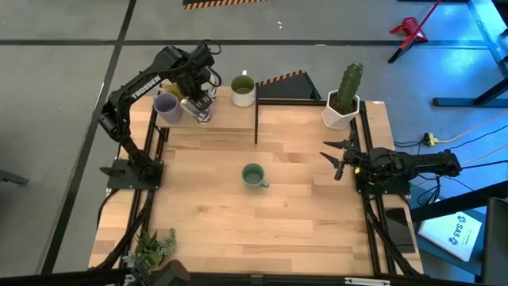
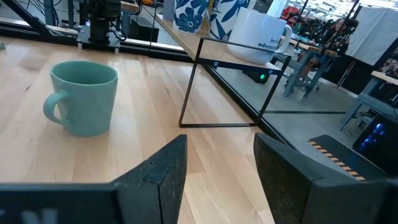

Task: Place coffee mugs
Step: Align the patterned blue mug with the other patterned blue mug on the shelf, then put the light green mug on the shelf

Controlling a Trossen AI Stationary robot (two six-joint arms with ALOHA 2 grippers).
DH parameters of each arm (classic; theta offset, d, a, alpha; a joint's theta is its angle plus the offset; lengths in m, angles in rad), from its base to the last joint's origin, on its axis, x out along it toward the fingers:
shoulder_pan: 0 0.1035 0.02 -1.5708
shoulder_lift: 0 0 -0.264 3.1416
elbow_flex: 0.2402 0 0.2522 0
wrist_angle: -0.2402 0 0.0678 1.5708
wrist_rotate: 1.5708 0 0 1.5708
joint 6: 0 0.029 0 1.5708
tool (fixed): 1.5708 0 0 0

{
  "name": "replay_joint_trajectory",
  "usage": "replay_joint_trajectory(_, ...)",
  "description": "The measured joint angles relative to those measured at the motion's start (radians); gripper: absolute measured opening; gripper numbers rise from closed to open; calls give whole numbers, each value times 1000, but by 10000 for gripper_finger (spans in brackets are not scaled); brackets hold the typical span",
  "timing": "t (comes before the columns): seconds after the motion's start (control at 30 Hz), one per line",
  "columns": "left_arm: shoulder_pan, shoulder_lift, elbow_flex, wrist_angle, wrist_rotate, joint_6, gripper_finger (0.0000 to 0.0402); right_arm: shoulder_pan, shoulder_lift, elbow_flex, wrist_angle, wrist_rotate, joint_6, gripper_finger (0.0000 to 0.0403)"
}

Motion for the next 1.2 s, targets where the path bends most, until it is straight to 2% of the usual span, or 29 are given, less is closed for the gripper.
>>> replay_joint_trajectory(0.2,0,0,23,-24,0,4,142,0,0,0,0,0,0,177)
replay_joint_trajectory(0.47,-1,-1,166,-56,1,-1,143,0,0,0,0,-2,0,177)
replay_joint_trajectory(0.7,-21,-8,363,-56,115,-55,144,0,1,0,14,-156,-3,177)
replay_joint_trajectory(0.83,-63,-8,483,-55,244,-64,144,0,45,0,34,-216,-53,177)
replay_joint_trajectory(0.93,-122,-8,551,-42,342,-77,144,0,121,0,81,-218,-99,177)
replay_joint_trajectory(1.0,-188,-10,575,-34,362,-78,144,0,184,0,124,-217,-114,177)
replay_joint_trajectory(1.07,-278,-10,567,-41,350,-52,144,0,249,0,168,-208,-113,177)
replay_joint_trajectory(1.2,-496,-3,526,-24,243,-38,144,0,372,0,228,-200,-113,177)
